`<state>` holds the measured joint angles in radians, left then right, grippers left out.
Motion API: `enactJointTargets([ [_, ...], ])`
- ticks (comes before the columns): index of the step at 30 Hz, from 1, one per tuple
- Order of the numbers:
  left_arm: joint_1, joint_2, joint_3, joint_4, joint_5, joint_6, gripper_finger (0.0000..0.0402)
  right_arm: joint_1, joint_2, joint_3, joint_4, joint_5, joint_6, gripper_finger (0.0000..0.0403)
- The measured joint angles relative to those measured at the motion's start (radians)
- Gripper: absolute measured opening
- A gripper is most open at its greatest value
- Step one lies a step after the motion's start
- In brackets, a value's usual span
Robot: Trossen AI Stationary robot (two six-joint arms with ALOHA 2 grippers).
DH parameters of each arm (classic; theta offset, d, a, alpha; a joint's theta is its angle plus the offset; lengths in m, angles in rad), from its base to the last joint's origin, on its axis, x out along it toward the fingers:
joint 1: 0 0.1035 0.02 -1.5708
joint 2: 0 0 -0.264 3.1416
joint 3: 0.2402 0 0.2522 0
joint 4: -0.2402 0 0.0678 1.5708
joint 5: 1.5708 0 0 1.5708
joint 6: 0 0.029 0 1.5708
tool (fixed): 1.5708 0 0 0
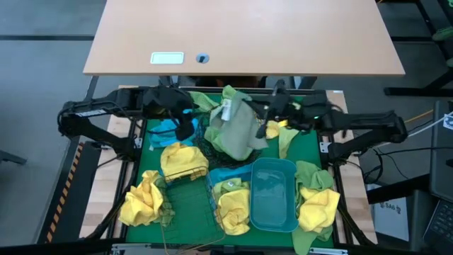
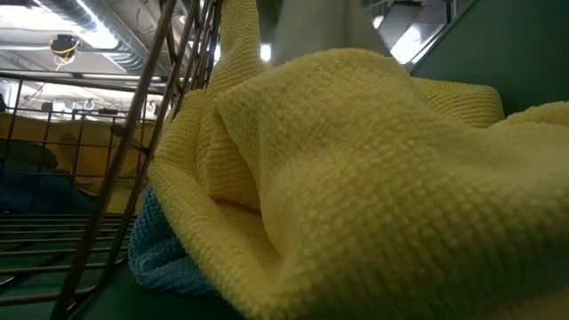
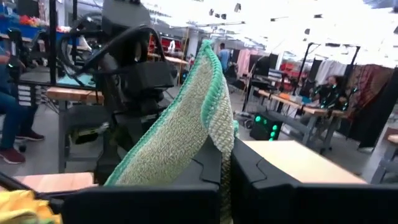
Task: Sort microfiber towel by color & place in baskets
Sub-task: Put the green microfiber cloth into the round wire basket
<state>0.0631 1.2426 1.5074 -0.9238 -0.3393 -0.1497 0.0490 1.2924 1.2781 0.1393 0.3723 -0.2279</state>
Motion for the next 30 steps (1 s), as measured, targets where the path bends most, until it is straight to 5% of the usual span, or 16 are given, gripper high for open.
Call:
enactJointTargets([
  [7, 0.0, -0.028, 0.0, -0.085, 0.0, -0.003, 0.0122, -0.033, 0.104, 0.0, 0.015, -0.038, -0.011, 0.0004],
  [21, 0.0, -0.033, 0.0, -0.264, 0.0, -0.017, 0.0122, -0.044, 0.304, 0.0, -0.464, -0.047, 0.121, 0.0005],
  [30, 0.0, -0.033, -0.055, -0.389, 0.0, -0.137, 0.0122, -0.044, 0.406, 0.0, -0.517, -0.044, 0.122, 0.0006],
])
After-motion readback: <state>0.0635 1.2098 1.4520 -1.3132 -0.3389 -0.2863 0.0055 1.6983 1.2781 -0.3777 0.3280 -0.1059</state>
